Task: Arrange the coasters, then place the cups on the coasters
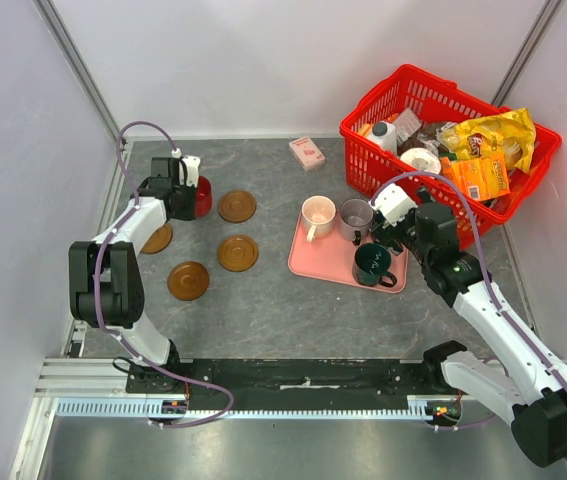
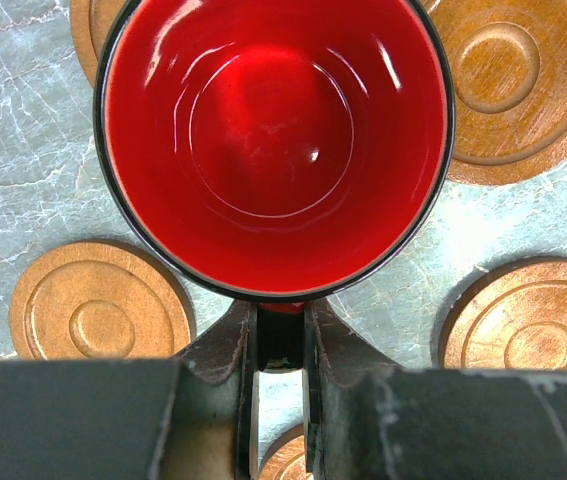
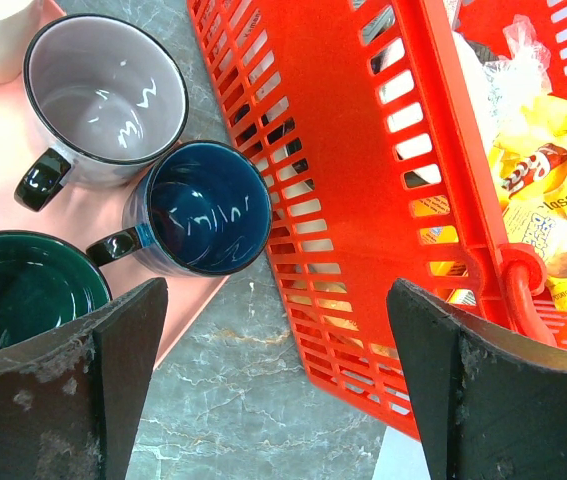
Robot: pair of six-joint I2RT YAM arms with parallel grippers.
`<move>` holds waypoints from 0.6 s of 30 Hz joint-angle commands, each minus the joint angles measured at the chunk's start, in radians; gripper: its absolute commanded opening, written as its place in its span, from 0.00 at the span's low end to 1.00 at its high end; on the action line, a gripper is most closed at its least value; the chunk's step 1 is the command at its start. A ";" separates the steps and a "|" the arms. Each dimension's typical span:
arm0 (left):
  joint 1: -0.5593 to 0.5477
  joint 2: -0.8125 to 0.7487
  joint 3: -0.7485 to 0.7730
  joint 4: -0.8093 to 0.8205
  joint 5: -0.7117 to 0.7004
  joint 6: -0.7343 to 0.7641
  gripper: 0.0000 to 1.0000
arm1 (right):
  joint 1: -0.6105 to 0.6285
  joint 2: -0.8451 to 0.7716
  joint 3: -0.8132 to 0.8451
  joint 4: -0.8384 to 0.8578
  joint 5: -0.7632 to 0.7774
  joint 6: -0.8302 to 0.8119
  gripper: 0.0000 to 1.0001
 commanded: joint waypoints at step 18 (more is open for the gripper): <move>0.005 -0.184 -0.007 0.109 -0.003 0.009 0.02 | 0.000 -0.006 -0.004 0.038 0.009 -0.005 0.98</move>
